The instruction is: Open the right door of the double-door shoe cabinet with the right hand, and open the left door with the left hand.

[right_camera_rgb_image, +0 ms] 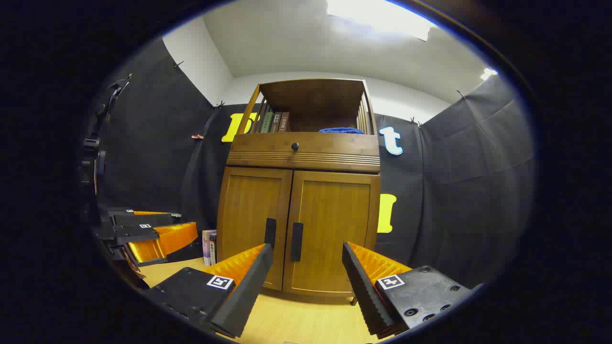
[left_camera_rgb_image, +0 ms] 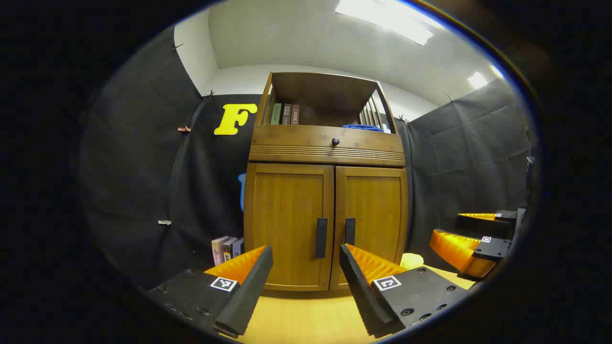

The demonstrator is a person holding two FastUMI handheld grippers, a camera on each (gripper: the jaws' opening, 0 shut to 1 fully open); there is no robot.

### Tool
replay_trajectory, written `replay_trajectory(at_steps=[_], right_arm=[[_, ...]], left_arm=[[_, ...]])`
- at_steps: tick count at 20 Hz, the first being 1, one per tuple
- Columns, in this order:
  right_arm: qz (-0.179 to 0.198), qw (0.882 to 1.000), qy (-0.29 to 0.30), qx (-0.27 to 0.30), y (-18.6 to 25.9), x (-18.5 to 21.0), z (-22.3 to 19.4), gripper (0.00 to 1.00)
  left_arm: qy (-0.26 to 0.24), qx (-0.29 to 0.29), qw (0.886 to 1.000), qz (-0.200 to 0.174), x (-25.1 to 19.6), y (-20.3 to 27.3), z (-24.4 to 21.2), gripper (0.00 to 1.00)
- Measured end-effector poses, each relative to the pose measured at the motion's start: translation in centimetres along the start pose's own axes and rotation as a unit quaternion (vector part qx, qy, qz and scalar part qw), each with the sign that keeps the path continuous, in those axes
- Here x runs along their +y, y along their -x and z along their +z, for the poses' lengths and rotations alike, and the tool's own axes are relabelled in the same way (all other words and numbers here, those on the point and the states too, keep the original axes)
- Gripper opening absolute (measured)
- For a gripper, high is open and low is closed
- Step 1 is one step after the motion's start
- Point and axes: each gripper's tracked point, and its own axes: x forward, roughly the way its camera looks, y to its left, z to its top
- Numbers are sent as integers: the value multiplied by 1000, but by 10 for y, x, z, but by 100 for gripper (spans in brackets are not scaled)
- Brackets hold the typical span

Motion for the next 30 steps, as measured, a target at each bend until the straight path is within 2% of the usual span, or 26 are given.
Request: replay_trajectory(at_steps=[4, 7, 17, 21, 25, 30], right_arm=[[37, 999, -34, -7, 3, 19, 6, 93], [49, 998, -45, -5, 4, 23, 7, 95], [48, 997, -48, 23, -4, 28, -3, 93], [71, 994, -65, 45, -6, 39, -12, 93], [59, 996, -55, 40, -14, 36, -13, 93], [70, 995, -61, 47, -26, 48, -17, 92]], left_arm=[[-8, 1, 1000, -11, -2, 2, 1, 87], [-4, 2, 1000, -13, -1, 2, -1, 87], [0, 6, 1000, -11, 7, -2, -4, 88], [7, 3, 1000, -11, 9, -3, -4, 88], [5, 4, 1000, -13, 13, 1, -7, 88], [-2, 5, 1000, -15, 19, 2, -8, 88]])
